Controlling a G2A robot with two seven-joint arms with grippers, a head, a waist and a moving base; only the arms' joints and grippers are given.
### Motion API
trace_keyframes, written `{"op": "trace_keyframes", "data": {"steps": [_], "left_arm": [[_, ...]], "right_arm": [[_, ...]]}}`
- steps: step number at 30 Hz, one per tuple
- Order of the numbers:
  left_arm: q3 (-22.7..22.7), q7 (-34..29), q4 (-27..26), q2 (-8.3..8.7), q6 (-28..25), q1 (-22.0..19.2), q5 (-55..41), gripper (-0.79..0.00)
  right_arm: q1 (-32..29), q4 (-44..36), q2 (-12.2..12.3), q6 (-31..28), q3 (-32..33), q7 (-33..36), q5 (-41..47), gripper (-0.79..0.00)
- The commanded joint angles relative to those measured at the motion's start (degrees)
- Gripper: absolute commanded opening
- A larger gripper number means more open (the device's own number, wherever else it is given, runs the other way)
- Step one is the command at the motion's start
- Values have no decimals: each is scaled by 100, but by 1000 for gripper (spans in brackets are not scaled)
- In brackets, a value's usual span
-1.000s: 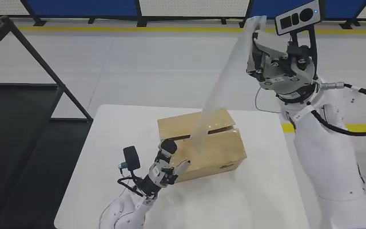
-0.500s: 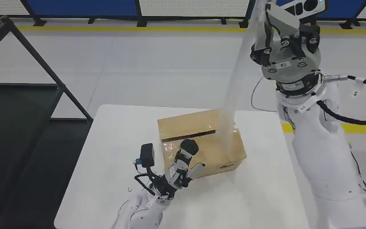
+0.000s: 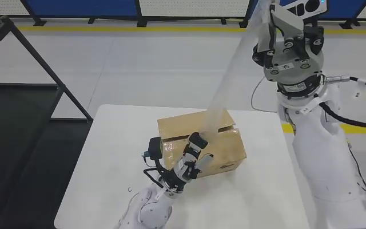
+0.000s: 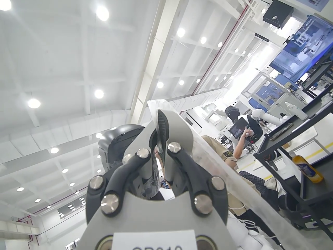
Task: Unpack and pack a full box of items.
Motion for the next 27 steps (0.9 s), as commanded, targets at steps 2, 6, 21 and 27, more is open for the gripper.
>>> {"op": "trace_keyframes", "data": {"steps": [2, 6, 21, 27], "left_arm": [[63, 144, 45, -33, -24, -59, 77, -526], [134, 208, 81, -74, -27, -136, 34, -730], [109, 3, 48, -114, -142, -99, -97, -785], [50, -153, -176, -104, -222, 19, -235, -785]], "right_arm": [[-4, 26, -5, 28, 35, 17, -3, -785], [-12, 72, -13, 58, 84, 68, 23, -785], [-21, 217, -50, 50, 210, 173, 49, -785], [-4, 300, -61, 52, 259, 168, -2, -785]]}}
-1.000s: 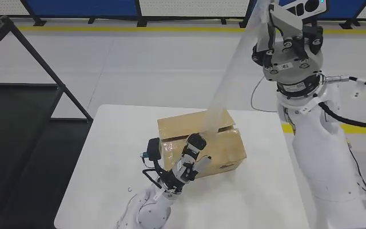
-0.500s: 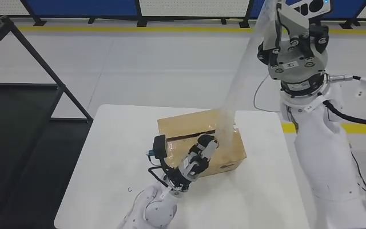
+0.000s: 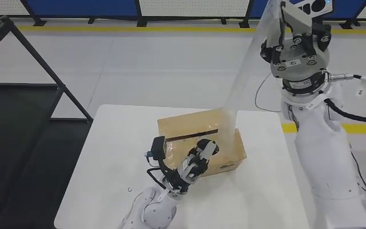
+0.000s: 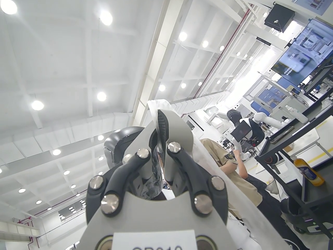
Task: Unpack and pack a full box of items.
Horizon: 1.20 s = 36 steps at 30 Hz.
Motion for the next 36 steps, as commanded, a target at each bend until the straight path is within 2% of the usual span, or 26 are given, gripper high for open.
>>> {"op": "trace_keyframes", "data": {"steps": [1, 6, 11, 18, 22, 31, 34, 36], "left_arm": [[-59, -92, -138, 15, 1, 67, -22, -785], [-419, -687, -613, 123, 82, 369, -122, -785], [-1002, -1604, -1229, 281, 193, 701, -512, -785], [-1738, -2420, -1969, 454, 281, 1119, -715, -785], [-2112, -2858, -2180, 544, 298, 1306, -863, -785], [-2990, -3959, -2547, 755, 477, 1677, -1968, -785], [-3288, -4080, -2646, 806, 588, 1767, -2347, -785], [-3288, -4080, -2646, 806, 588, 1767, -2347, -785]], "right_arm": [[8, 51, 1, 20, 30, -2, -32, -785], [-2, 248, 27, 156, 204, 58, -69, -785], [-32, 469, 90, 641, 355, 94, -295, -785], [-168, 713, 184, 1213, 520, -32, -716, -785], [-242, 777, 254, 1469, 636, -231, -1146, -785], [-242, 777, 254, 1469, 636, -231, -1146, -785], [-342, 706, 258, 1546, 621, -358, -1159, -785], [-454, 615, 275, 1810, 634, -633, -1204, -785]]}}
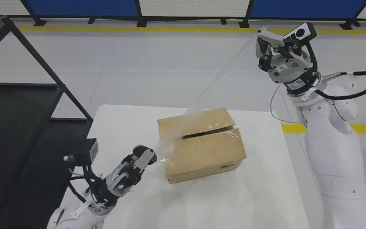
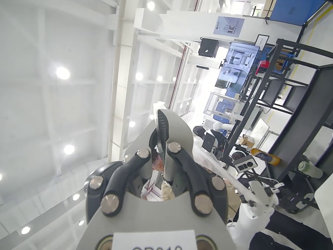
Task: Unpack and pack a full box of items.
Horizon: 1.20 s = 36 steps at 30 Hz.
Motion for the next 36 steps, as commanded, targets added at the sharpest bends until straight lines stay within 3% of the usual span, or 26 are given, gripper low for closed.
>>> {"op": "trace_keyframes", "data": {"steps": [1, 5, 12, 27, 29, 33, 36], "left_arm": [[11, 5, 2, -1, -2, -2, 16, -785], [11, 5, 2, -1, -2, -2, 16, -785], [11, 5, 2, -1, -2, -2, 16, -785], [31, 48, 145, 69, 146, 34, -139, -785], [-7, 65, 189, 83, 182, 68, -163, -785], [-20, 17, 312, 111, 253, 90, -253, -785], [25, -55, 444, 130, 335, 6, -308, -785]], "right_arm": [[-104, -49, 21, 450, 2, -277, -13, -785], [-216, -174, 72, 1399, 74, -707, 74, -785], [-395, -458, 146, 3254, 278, -2199, 392, -785], [-395, -458, 146, 3254, 278, -2199, 392, -785], [-473, -445, 138, 3292, 317, -2671, 485, -785], [-371, -512, 132, 4485, 191, -4137, 494, -785], [-269, -572, 87, 5021, 66, -5312, 538, -785]]}}
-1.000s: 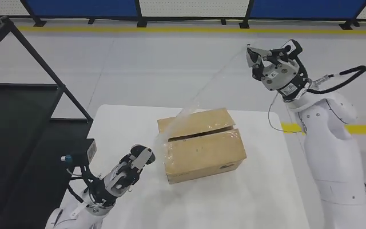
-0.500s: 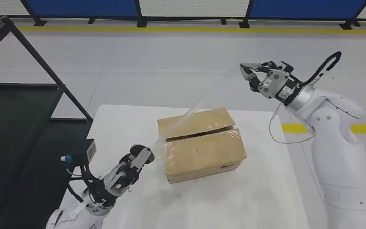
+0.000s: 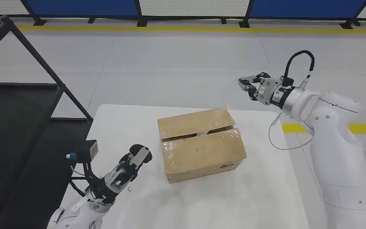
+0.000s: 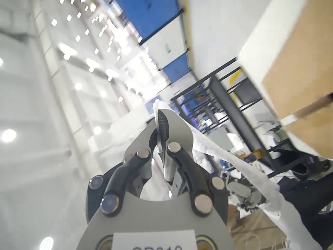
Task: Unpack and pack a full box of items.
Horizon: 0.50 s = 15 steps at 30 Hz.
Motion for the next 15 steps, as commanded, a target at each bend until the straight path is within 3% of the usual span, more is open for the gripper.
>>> {"op": "trace_keyframes", "data": {"steps": [1, 12, 13, 14, 15], "left_arm": [[39, -38, 90, 12, 46, -80, -42, -785], [168, 117, 435, 53, 104, -268, -156, -785], [179, 189, 449, 52, 103, -237, -180, -717], [194, 267, 473, 51, 126, -202, -196, 0], [223, 325, 486, 49, 138, -174, -181, 0]], "right_arm": [[11, -47, -33, 171, -113, -729, 49, -785], [11, -47, -33, 171, -113, -729, 49, -785], [-58, -80, -34, 111, -114, -673, 96, -785], [-91, -123, -36, 6, -69, -687, 152, -785], [-116, -168, -42, -46, -53, -713, 228, -785]]}}
